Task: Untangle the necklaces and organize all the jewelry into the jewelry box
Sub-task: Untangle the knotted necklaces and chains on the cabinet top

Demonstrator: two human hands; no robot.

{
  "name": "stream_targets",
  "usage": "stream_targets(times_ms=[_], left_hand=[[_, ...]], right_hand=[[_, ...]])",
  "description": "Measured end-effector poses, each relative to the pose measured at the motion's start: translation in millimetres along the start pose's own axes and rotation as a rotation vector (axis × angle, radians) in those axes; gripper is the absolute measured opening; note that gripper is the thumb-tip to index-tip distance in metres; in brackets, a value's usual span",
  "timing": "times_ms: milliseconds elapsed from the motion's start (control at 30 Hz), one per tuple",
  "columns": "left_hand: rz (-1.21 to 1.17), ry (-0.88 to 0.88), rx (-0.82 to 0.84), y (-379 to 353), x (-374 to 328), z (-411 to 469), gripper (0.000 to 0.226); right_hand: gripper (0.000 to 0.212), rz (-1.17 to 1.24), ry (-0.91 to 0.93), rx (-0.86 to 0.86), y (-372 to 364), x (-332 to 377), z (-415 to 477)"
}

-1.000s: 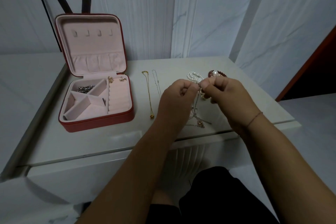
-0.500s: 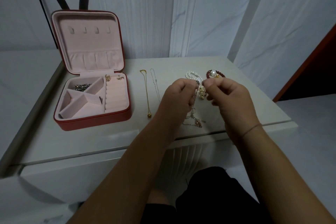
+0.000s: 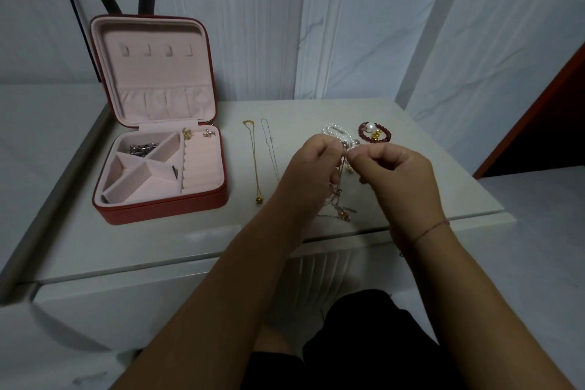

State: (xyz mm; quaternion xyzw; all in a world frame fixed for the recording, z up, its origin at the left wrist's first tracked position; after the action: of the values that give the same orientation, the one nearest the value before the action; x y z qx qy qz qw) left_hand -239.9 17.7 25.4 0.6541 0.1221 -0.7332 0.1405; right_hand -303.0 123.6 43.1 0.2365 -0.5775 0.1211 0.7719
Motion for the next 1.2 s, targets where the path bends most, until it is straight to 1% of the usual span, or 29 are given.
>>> stream_targets(times_ms=[167, 300, 367, 500, 633, 733, 967, 1100, 1200], left_hand=[[0.059, -0.014, 0.011, -0.1, -0.3, 0.8, 0.023], [0.033, 0.006, 0.053, -3.5, -0.6, -1.2, 0.025], [0.031, 0.01, 0.052, -3.3, -0.7, -0.7, 0.027], [0.077, -0.008, 0.067, -4.3, -0.8, 2.4, 0.028], [0.028, 0.064, 0.038, -0.7, 7.8, 2.1, 0.028], [0.006, 0.094, 0.027, -0.2, 9.6, 1.7, 0.03], [-0.008, 0.124, 0.024, -3.1, 10.9, 2.1, 0.031], [-0.056, 0.107, 0.024, -3.0, 10.0, 2.5, 0.035], [-0.01, 0.081, 0.025, -2.3, 7.7, 2.6, 0.033]], right_hand=[[0.007, 0.102, -0.013, 0.021, 0.0, -0.1, -0.7], [0.006, 0.214, -0.09, 0.062, -3.1, -9.4, 0.4], [0.007, 0.222, -0.097, 0.071, -3.7, -11.2, 0.2], [0.012, 0.142, 0.02, 0.064, 0.4, 3.2, -0.8], [0.019, -0.017, 0.143, 0.088, -1.4, 15.4, -1.5], [0.022, -0.087, 0.185, 0.09, -3.1, 16.9, -0.4], [0.017, -0.102, 0.195, 0.054, -1.8, 13.9, 0.2], [0.016, -0.078, 0.133, 0.061, -2.1, 7.6, 0.8], [0.015, -0.038, 0.115, 0.08, -2.5, 7.6, -0.6]])
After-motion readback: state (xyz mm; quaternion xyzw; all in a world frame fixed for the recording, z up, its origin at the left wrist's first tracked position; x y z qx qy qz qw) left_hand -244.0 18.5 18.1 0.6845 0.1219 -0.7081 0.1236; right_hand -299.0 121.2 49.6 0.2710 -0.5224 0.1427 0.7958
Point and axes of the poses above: each hand's wrist, its own z-axis towards the middle knuckle, its own y-axis out of the back of the hand, x = y × z, the point moved 8 cm from there along z, towards the middle knuckle, and after that the axes turned 7 degrees about x, right-handed, at the moved point
